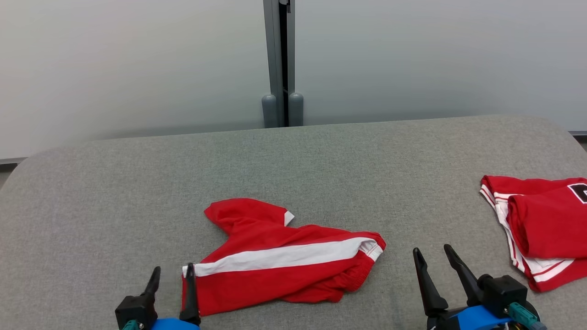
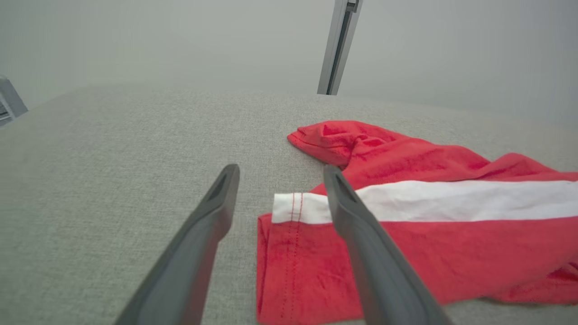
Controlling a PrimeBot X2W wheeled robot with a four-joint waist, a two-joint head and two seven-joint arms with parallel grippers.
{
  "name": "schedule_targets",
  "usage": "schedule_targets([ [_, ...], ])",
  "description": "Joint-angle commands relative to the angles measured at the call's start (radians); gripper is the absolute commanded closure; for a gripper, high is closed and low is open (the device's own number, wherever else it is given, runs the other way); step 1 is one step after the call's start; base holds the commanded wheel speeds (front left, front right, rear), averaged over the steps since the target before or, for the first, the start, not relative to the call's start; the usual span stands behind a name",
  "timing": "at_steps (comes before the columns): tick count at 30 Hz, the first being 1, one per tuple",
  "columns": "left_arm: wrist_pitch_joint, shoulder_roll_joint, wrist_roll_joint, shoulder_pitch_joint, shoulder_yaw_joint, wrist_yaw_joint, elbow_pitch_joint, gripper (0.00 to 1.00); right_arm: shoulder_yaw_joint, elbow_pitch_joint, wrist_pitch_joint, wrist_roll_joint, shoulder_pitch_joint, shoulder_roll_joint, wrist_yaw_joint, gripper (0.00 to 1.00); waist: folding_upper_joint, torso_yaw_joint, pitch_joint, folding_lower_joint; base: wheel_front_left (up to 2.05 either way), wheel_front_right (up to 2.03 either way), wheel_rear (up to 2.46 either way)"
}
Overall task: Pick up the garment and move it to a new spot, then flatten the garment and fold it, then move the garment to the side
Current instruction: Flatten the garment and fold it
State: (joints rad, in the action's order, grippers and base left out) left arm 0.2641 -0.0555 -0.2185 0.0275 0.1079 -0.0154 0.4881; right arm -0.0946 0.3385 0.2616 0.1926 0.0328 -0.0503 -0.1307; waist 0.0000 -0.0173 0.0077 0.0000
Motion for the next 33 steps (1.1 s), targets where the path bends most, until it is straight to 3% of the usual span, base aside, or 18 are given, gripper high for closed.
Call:
schedule_targets([
  [1,0.0,0.0,0.018,-0.006,-0.013,0.017,-0.011,0.0,0.006,-0.005,0.005,-0.011,-0.004,-0.001,0.0,0.0,0.0,0.002,0.0,0.0,0.0,0.0,0.0],
  [5,0.0,0.002,0.055,-0.024,-0.032,0.044,-0.03,0.0,0.02,-0.001,0.005,-0.018,-0.012,-0.001,0.0,0.0,0.0,0.007,0.0,0.0,0.0,0.0,0.0],
  [8,0.0,0.003,0.062,-0.03,-0.04,0.04,-0.035,0.0,0.02,0.011,0.005,-0.021,-0.011,-0.001,0.0,0.0,0.0,0.011,0.001,0.0,0.0,0.0,0.0],
  [12,0.0,0.004,0.043,-0.033,-0.043,0.015,-0.032,0.0,0.015,0.017,0.005,-0.018,-0.009,-0.001,0.0,0.0,0.0,0.014,0.002,0.0,0.0,0.0,0.0],
  [14,0.0,0.005,0.02,-0.03,-0.039,-0.015,-0.022,0.0,0.01,0.02,0.005,-0.016,-0.007,-0.001,0.0,0.0,0.0,0.014,0.005,0.0,0.0,0.0,0.0],
  [15,0.0,0.005,-0.033,-0.012,-0.028,-0.05,0.004,0.0,0.001,0.02,0.005,-0.013,-0.004,-0.001,0.0,0.0,0.0,0.01,0.014,0.0,0.0,0.0,0.0],
  [22,0.0,0.005,-0.119,0.053,0.002,-0.1,0.085,0.0,-0.006,0.025,0.005,-0.019,0.014,-0.001,0.0,0.0,0.0,0.0,0.049,0.0,0.0,0.0,0.0],
  [29,0.0,0.003,-0.174,0.114,0.018,-0.117,0.168,0.0,-0.005,0.025,0.005,-0.023,0.029,-0.001,0.0,0.0,0.0,-0.007,0.075,0.0,0.0,0.0,0.0],
  [33,0.0,-0.01,-0.224,0.132,0.079,-0.115,0.167,0.0,-0.007,0.023,0.005,-0.021,0.035,-0.001,0.0,0.0,0.0,-0.009,0.084,0.0,0.0,0.0,0.0],
])
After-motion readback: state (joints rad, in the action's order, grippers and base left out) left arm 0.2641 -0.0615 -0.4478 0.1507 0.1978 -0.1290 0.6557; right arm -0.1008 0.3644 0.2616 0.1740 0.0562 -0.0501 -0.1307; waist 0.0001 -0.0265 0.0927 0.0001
